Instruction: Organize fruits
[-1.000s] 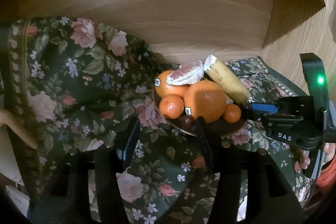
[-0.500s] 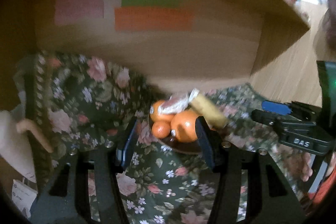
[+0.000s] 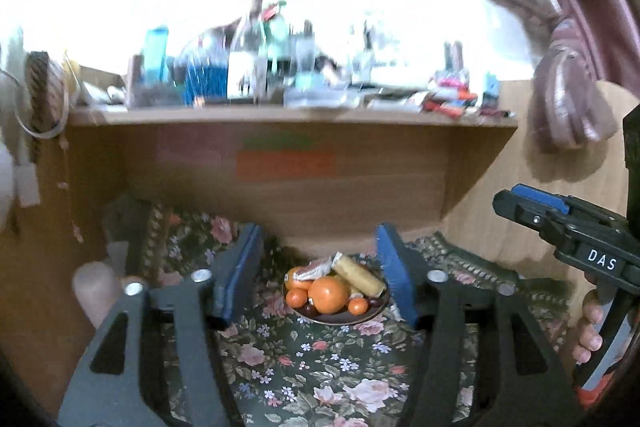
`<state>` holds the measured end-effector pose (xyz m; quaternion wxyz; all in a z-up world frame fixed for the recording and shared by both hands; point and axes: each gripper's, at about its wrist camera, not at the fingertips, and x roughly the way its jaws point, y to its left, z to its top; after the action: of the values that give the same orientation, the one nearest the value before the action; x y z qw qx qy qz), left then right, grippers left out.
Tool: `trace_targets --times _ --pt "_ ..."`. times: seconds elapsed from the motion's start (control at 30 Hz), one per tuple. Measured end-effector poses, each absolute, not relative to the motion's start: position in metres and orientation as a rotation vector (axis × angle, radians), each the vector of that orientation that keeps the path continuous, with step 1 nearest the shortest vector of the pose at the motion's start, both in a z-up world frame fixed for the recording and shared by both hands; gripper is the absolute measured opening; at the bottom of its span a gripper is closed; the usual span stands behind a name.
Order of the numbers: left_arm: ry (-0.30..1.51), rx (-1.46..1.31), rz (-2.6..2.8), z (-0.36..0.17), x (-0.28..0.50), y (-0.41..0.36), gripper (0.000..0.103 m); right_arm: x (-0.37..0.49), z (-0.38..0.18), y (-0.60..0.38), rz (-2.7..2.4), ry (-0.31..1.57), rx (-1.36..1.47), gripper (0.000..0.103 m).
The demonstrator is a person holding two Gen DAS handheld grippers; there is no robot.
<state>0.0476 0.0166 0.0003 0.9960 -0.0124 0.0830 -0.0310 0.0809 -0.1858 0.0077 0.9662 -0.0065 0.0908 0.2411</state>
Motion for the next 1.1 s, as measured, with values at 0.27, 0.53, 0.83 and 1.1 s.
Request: trace_targets --times 0.27,0.53,0.83,1.1 --pt "0.074 -0.007 -0.024 0.006 -0.009 0.005 0.097 0.043 0.006 -0.192 0.462 0.133 -0.013 0.07" --pt "0.059 -0.001 -0.02 0.005 -0.027 0.001 0.102 0.016 0.006 -0.201 0.396 0.067 -0.01 0.099" --pt "0.065 -0.019 -0.03 0.002 -0.029 0.002 0.103 0.005 0.008 -0.201 0.367 0.038 -0.03 0.103" --pt "0.065 -0.02 -0.03 0.002 -0.029 0.001 0.103 0.005 0.009 -0.201 0.363 0.032 -0.031 0.103"
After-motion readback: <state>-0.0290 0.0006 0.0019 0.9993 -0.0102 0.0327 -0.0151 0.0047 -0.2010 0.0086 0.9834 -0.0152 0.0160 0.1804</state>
